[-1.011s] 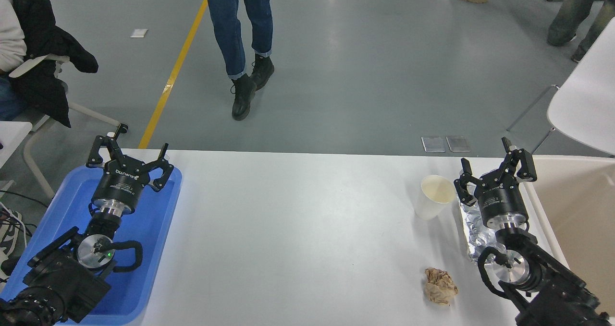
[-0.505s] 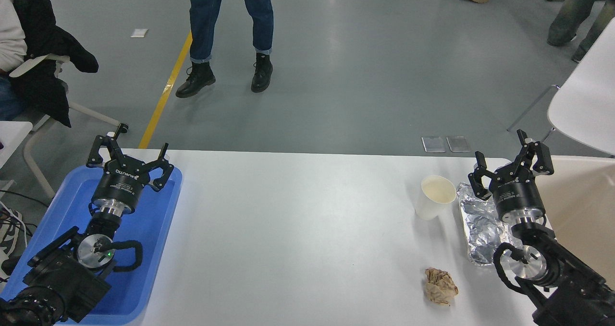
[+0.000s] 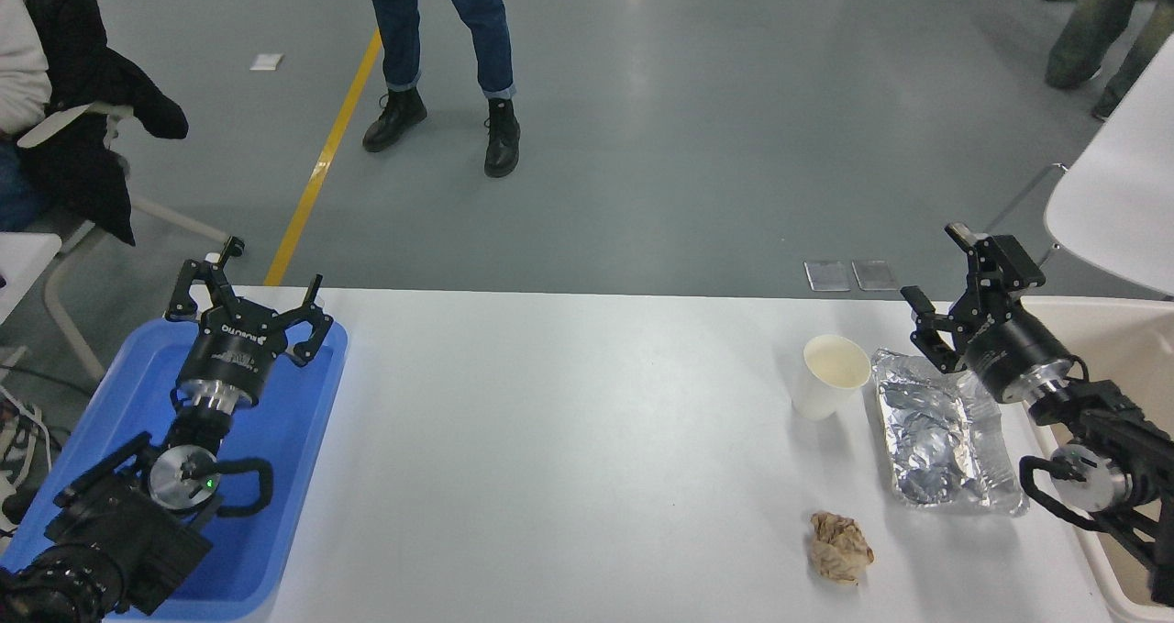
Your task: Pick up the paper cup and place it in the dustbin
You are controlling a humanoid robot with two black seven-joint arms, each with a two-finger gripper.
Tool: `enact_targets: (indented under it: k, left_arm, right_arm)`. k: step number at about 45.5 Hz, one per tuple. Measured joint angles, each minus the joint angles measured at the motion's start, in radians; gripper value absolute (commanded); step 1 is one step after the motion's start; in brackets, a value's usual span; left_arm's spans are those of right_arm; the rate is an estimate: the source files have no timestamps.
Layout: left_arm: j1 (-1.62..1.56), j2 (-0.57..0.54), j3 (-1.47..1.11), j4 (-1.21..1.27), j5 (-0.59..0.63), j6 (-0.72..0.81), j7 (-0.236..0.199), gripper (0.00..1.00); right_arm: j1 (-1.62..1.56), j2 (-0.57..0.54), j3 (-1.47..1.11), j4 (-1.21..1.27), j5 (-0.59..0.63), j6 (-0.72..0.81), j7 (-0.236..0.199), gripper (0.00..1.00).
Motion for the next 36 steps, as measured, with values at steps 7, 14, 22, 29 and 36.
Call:
enact_targets:
  k: [7,14,22,29,36]
  left_arm:
    - [0.0,0.0,0.0,0.0,0.0,0.0,0.0,1.0]
    - [0.0,0.0,0.0,0.0,0.0,0.0,0.001,1.0]
    - [0.0,0.0,0.0,0.0,0.0,0.0,0.001,1.0]
    - [0.0,0.0,0.0,0.0,0.0,0.0,0.001,1.0]
    - [0.001,0.0,0.0,0.0,0.0,0.0,0.001,1.0]
  right_arm:
    - [0.178,-0.062,-0.329,0.032,0.045,0.005,0.0,1.0]
    - [0.384,-0.09,-0.669,0.08,0.07,0.039,-0.001,1.0]
    - [0.676,-0.082,-1.061,0.179,0.08,0.127,-0.001,1.0]
    - [0.905,-0.036,-1.339,0.264,0.08,0.244,-0.003,1.0]
    - [1.074,0.062,-1.518,0.314,0.045,0.377,-0.074,1.0]
